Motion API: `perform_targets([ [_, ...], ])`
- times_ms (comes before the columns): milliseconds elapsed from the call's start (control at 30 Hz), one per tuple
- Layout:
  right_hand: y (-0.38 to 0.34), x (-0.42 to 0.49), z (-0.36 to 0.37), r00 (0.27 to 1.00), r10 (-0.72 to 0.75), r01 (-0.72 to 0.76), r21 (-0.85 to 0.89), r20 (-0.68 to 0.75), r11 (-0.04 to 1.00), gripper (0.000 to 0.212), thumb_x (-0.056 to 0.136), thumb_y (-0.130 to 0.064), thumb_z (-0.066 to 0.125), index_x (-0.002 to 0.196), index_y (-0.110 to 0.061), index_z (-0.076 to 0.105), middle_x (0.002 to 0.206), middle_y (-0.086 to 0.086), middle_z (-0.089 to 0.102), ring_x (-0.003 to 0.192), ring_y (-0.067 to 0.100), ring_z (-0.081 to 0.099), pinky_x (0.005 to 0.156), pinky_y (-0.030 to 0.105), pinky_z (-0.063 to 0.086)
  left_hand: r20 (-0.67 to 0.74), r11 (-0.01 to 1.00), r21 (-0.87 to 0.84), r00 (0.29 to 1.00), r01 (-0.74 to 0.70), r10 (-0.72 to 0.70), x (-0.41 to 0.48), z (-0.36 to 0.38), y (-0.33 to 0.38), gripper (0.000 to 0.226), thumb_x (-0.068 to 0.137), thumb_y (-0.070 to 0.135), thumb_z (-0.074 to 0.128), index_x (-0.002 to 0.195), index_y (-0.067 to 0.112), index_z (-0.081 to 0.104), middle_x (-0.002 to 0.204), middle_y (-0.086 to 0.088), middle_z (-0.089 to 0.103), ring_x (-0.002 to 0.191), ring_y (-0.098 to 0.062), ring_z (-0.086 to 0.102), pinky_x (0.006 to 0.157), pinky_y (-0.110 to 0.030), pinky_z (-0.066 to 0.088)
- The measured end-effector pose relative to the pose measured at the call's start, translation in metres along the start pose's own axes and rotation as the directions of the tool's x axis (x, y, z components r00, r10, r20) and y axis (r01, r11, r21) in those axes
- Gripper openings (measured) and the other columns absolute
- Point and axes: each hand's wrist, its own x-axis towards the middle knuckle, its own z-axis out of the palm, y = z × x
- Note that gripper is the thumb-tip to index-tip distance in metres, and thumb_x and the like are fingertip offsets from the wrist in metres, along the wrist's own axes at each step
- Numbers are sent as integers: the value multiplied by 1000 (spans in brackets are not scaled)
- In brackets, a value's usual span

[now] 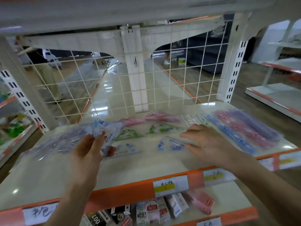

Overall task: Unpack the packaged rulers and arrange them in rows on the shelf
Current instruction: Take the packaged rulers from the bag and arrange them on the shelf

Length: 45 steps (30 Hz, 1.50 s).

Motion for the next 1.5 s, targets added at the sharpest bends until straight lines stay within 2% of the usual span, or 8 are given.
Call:
perform_targets([
  [233,-22,12,22,999,-24,23,30,25,999,31,95,-25,48,121,-32,64,123,-17,56,116,9,46,92,21,36,8,1000,16,1000,10,-10,-1,-2,-1,13,92,24,59,86,15,67,73,0,71,63,-21,69,86,-51,53],
  [500,-19,23,25,998,-18,17,7,57,1000,28,96,-25,48,117,-27,67,120,-11,59,114,11,49,96,26,39,18,1000,20,1000,18,-18,-1,-1,-2,12,92,21,59,87,15,67,70,-1,70,63,-21,69,64,-26,58],
  [833,-19,23,23,997,-31,36,-62,74,997,29,97,-28,46,121,-29,62,128,-11,52,119,11,45,99,26,36,40,998,-45,998,45,-43,0,-3,-5,19,96,20,52,88,14,68,83,-12,68,64,-23,68,75,-43,55],
  [967,-40,30,35,968,-98,137,163,-229,977,27,85,-20,61,111,-20,68,105,-3,63,96,16,61,81,28,46,33,987,-120,994,104,-100,2,-3,-1,20,97,16,50,89,8,66,84,-13,68,62,-24,69,63,-39,58],
  [1067,-72,41,42,967,29,126,572,-254,810,32,85,-10,67,114,-24,63,90,-10,62,79,5,60,71,17,47,72,976,-163,989,141,-131,2,-4,-1,19,93,16,55,83,11,69,83,-9,70,66,-27,70,58,-35,57],
  [1233,-106,60,43,977,182,-159,948,111,276,19,89,-19,63,105,-28,59,90,-6,70,77,7,69,64,19,52,124,965,-191,980,178,-156,1,-7,4,16,87,16,60,78,13,72,79,-6,70,62,-27,69,53,-32,54],
  [1400,-109,68,40,984,150,-131,960,96,246,21,90,-11,61,73,-18,71,69,3,68,66,13,62,59,22,50,153,975,-140,977,170,-148,-1,-6,5,17,93,13,56,80,8,65,73,-5,67,57,-24,65,53,-31,53],
  [1500,-107,71,34,975,209,-123,964,73,234,19,89,-8,61,75,-17,70,68,4,70,63,13,65,56,23,51,177,980,-124,975,158,-135,-1,-6,4,17,94,14,55,79,8,61,72,-5,68,56,-24,64,52,-30,51],
])
